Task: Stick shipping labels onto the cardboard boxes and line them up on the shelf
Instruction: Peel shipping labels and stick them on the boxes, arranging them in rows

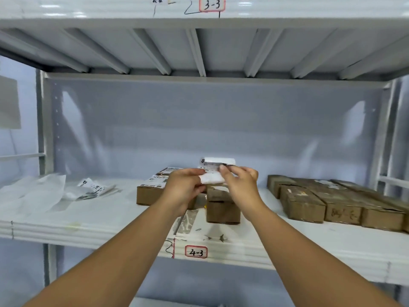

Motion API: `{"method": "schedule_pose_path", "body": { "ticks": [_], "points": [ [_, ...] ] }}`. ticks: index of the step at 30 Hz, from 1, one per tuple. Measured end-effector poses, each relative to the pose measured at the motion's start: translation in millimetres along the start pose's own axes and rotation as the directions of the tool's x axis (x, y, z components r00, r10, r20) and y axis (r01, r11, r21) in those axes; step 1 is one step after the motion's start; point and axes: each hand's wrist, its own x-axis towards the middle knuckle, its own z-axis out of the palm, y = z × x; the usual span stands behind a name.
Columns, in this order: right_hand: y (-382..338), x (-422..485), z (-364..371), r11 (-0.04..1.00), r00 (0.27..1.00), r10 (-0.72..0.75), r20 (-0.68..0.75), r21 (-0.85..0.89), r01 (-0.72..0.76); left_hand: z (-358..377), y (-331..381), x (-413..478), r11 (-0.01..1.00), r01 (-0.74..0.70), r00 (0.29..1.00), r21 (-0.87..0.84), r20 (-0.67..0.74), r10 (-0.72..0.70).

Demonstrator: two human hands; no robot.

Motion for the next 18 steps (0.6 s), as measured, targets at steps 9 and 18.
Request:
{"method": "schedule_pose_path", "body": {
  "ticks": [9,18],
  "points": [
    [44.0,24.6,-15.9,0.997,0.997,0.064,0.050,0.046,-0.066,13.1,-42.6,30.7,0.968,-0.038,0.999,0.247,0.045,0.028],
    [73.6,30.9,-9.2,0.951,0.989,0.140,0.055,0.272,-0.149,10.1,-74.3,43.2,0.865,-0.216,0.976,0.453,0.078,0.204]
  ]
}}
